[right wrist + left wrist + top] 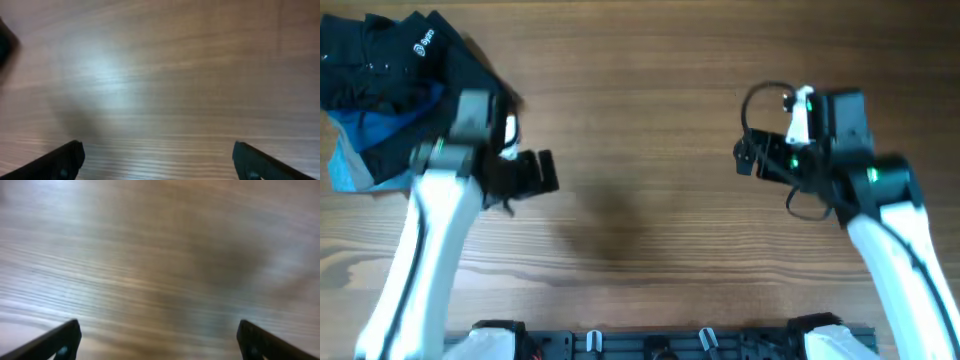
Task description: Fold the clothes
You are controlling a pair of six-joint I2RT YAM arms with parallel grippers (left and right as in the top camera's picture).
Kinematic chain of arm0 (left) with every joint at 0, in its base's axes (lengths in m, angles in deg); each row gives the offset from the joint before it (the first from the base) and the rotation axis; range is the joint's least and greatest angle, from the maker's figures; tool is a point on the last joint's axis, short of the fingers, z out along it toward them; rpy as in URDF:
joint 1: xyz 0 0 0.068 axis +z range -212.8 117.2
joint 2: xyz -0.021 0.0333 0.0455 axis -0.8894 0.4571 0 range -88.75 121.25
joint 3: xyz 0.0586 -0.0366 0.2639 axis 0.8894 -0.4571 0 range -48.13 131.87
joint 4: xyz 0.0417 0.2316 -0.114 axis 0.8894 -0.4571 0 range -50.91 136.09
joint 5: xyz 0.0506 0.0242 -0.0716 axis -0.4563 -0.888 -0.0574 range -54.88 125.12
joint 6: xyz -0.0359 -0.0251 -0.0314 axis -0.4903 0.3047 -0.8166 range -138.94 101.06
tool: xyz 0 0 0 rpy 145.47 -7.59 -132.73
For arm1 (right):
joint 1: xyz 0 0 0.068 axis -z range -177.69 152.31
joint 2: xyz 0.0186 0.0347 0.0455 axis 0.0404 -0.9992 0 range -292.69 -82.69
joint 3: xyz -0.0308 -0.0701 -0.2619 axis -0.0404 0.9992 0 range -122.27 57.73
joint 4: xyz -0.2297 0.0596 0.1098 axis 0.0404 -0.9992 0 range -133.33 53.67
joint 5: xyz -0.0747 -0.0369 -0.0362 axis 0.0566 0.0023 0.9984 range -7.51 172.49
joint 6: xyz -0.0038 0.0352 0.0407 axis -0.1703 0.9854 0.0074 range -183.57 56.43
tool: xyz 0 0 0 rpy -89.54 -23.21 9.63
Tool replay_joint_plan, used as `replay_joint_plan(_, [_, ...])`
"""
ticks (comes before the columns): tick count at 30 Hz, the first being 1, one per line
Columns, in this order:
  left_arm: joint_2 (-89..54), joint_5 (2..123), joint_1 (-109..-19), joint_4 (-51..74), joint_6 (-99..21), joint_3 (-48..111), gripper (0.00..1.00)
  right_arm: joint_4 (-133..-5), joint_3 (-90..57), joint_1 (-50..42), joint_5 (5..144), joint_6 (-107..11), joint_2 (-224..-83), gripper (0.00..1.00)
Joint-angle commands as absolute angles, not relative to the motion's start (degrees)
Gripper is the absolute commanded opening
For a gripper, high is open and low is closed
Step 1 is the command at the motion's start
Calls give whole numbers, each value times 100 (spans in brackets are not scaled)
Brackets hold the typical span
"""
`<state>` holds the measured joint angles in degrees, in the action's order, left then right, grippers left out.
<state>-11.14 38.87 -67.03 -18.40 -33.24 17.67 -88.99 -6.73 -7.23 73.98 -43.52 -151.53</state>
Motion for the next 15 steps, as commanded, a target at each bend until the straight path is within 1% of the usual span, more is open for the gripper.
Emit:
replay_joint_plan(1, [-3066,3483,-6705,-1184,-3657,897,100,-8313,325,-703,7824,-4266,-14084,100])
replay_joint_plan(3, [-3919,3481,-6703,-1081,-3654,760,100,-8202,763,-703,8014,-4251,-13496,100])
replay_joint_plan(5, [-4649,3481,-6703,-869,-3654,760,100,-8388,857,-703,8010,-4249,-13199,100])
replay_joint_plan(8, [-5320,3481,-6703,-902,-3654,760,100,-8390,857,-703,8012,-4251,-13180,100])
replay_joint_plan(15, [-5569,3481,-6703,-922,-3654,760,100,-8388,857,-703,8012,-4251,-13623,100])
